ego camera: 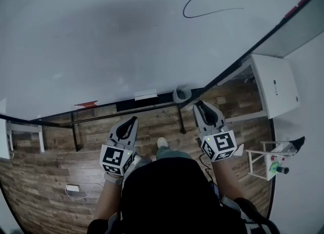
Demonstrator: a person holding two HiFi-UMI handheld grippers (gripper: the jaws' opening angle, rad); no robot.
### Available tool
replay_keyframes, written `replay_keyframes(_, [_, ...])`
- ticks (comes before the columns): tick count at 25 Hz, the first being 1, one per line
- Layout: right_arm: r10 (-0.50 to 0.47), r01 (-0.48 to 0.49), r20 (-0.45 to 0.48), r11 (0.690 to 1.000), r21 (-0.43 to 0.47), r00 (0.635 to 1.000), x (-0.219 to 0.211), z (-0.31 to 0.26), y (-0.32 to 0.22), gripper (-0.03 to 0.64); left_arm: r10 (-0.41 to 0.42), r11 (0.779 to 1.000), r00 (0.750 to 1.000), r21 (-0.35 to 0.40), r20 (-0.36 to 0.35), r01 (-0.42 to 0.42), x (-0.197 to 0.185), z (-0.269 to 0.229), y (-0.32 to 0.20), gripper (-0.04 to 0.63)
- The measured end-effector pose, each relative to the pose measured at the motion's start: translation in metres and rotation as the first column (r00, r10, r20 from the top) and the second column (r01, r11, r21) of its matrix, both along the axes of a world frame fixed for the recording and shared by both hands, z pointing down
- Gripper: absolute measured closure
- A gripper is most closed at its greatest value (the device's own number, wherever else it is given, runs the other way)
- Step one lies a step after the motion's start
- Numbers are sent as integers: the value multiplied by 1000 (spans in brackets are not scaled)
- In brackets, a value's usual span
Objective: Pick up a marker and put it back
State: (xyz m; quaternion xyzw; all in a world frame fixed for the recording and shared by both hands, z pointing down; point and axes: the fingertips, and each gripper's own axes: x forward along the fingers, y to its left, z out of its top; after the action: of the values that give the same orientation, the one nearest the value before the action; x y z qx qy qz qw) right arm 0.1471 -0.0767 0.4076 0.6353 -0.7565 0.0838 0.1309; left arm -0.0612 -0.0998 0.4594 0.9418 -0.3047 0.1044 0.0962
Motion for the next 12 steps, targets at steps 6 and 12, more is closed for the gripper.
replay_keyframes(6, [17,-17,21,1000,-16,1000,-7,10,28,528,71,997,997,1,-19,-71,25,-9,0,572])
replay_keyframes(12, [33,-32,38,998,-45,999,-16,20,49,528,145,989,989,19,-31,-144,41,-12,4,572])
